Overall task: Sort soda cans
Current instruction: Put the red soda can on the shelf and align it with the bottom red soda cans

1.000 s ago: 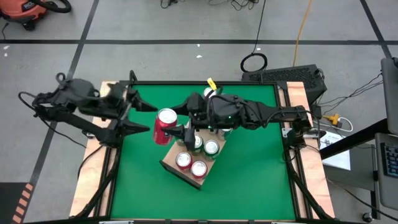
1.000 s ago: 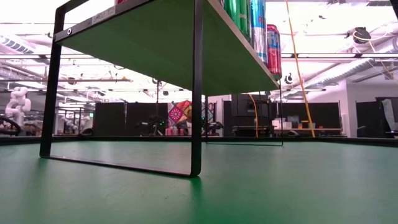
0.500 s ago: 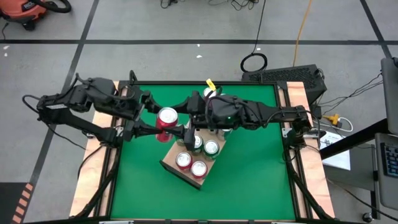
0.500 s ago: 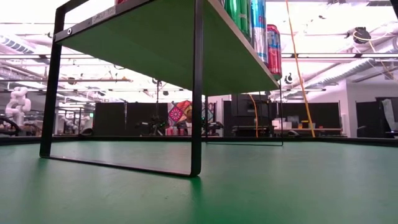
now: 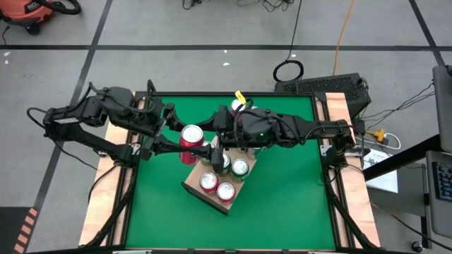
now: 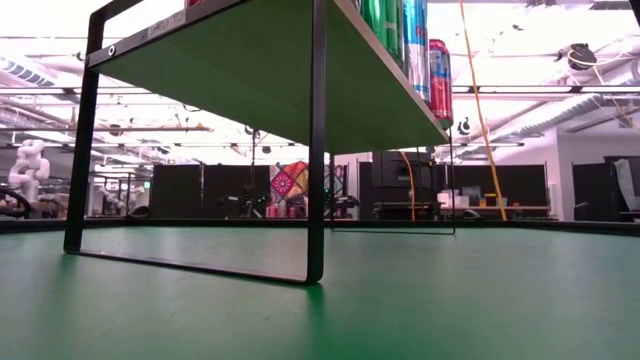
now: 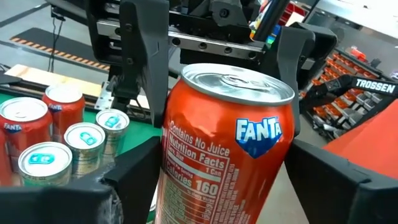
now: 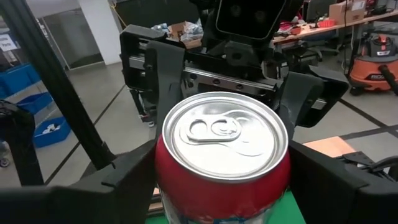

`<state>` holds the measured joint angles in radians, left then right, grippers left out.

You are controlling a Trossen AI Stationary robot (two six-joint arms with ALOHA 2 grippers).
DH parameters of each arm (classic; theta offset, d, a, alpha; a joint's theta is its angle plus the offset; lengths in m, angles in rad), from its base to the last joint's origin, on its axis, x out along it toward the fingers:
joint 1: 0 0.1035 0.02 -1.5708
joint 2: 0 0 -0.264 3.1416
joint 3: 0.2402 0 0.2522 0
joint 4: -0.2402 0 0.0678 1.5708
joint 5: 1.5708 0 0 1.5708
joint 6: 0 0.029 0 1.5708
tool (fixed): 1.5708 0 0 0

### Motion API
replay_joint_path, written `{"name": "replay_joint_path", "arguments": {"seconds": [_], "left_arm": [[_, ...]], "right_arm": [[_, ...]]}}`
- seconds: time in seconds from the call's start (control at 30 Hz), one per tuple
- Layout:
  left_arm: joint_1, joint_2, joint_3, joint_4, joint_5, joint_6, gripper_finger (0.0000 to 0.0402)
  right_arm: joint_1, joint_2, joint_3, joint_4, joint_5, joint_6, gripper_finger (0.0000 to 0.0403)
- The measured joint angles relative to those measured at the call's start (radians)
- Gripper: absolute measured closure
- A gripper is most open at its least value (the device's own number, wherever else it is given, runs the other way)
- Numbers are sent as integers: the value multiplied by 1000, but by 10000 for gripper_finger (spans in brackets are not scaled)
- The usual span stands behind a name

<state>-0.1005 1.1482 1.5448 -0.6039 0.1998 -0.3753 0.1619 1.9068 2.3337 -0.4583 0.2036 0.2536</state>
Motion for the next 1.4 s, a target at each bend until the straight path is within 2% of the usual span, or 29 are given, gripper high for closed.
{"name": "replay_joint_path", "arguments": {"seconds": [0.3, 0.4, 0.63, 1.0, 1.23, 1.4], "left_arm": [[0, -3, 0, -24, 6, -7, 12], [-1, 7, 0, -37, 5, -8, 5], [-1, 39, -1, -9, -7, -4, 26], [-1, 25, -2, 13, -30, 8, 110], [0, 20, -3, 15, -33, 67, 108], [0, 19, -3, 20, -33, 98, 107]], "right_arm": [[-4, 2, 0, -3, 8, 38, 108], [-5, 3, 0, -2, 9, 49, 108], [-5, 3, 0, 6, 14, 64, 108], [-5, 1, 1, 19, 11, 75, 100], [-5, 0, 1, 9, 34, 64, 63], [-7, -7, 1, 3, 32, 66, 54]]}}
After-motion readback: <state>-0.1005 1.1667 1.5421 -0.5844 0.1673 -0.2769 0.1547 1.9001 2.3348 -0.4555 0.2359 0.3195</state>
